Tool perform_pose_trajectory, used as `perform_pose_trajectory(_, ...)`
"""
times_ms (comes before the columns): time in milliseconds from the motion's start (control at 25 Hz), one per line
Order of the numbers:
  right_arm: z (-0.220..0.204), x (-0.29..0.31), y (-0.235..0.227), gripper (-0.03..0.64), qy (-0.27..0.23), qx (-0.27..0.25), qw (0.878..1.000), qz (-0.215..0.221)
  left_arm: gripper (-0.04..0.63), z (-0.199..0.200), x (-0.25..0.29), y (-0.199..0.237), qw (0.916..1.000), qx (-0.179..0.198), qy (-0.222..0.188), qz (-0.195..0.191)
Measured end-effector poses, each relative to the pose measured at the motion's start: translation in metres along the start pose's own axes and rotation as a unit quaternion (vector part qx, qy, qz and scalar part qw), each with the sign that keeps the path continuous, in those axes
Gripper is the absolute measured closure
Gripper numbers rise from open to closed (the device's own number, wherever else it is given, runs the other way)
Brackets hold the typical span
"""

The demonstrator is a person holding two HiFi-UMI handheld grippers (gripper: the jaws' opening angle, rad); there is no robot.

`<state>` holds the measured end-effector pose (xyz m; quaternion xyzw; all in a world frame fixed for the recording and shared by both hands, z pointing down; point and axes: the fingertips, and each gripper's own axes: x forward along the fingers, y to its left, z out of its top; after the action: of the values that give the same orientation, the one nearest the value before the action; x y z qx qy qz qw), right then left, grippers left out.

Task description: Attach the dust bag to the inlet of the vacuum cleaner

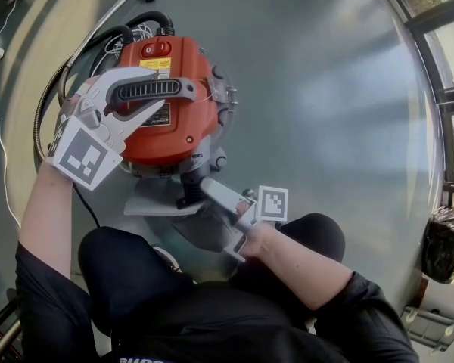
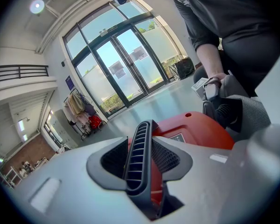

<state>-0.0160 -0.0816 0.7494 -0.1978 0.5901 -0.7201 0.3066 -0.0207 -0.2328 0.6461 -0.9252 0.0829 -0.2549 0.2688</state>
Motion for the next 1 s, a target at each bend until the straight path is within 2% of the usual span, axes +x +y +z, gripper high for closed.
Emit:
perform_pose_trajectory(200,0.000,-0.002,0.000,0.109,0.050,-0.043,0.998,-0.010,0.431,-0.002,0.000,-0.001,1.0000,-0.001,0.003,0.000)
perform_pose_trajectory(640,0.018,-0.014,0.013,0.107,0.097,-0.113,0.988,-0.025,0.431,-0.001,0.001,0.000,1.0000,-0.002,0.006,-0.001)
perform_pose_trajectory(1000,0.027,-0.026,0.024,0.107,0.113,-0.138,0.984,-0.030,0.434,-0.002,0.001,0.000,1.0000,-0.004,0.006,-0.003)
